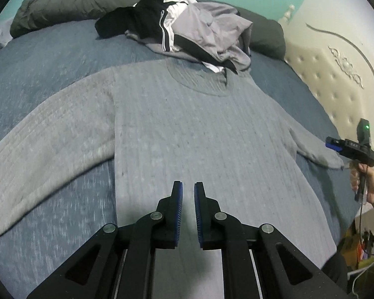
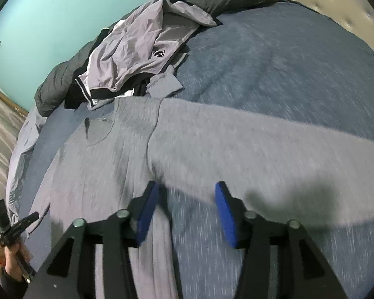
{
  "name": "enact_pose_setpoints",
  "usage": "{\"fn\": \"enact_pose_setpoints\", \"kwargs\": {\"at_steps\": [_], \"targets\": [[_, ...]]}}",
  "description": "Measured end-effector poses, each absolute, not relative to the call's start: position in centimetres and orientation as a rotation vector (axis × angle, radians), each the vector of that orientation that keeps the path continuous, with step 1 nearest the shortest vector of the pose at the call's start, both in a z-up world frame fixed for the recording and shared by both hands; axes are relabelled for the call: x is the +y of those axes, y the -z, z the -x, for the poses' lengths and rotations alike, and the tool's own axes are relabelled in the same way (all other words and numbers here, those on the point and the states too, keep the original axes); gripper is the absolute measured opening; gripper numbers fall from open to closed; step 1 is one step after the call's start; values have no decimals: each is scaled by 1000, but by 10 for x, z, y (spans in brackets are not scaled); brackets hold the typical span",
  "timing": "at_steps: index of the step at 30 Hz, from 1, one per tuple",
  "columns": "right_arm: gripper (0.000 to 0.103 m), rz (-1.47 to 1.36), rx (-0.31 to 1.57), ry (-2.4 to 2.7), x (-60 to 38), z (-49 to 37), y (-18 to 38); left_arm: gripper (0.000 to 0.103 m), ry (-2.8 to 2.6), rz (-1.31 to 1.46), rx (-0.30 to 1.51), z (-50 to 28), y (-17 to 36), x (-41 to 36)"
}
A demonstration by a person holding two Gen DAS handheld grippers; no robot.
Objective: Fold clothes
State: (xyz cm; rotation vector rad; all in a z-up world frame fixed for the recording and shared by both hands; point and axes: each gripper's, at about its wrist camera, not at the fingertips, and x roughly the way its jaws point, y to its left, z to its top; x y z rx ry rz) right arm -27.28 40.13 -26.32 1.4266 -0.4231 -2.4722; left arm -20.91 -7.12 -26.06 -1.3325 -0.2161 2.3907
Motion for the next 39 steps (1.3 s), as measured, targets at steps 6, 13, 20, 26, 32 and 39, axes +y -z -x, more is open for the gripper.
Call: {"fn": "enact_pose_setpoints", "kwargs": {"at_steps": [6,13,20,26,32,39], "targets": [[51,-1401,-304,2527,375,332,278,12,-2413,1283,-292,227,277,-73],[51,-1362,-202,2545,342,381,294,19,-2428,1283,-343,237,307,-77],[51,-1360,-71,2569,325,416,312,19,-2437,1289,-360,235,324,-84],[34,-1370,-3,2526,318,432,323,19,-2440,1264,-365,237,321,-84],[3,-1350,108,2498,306,433,325,19,-2427,1274,-361,238,326,-81],[2,-1287,195,2620,309,445,303,19,-2417,1277,-367,238,328,-80]]}}
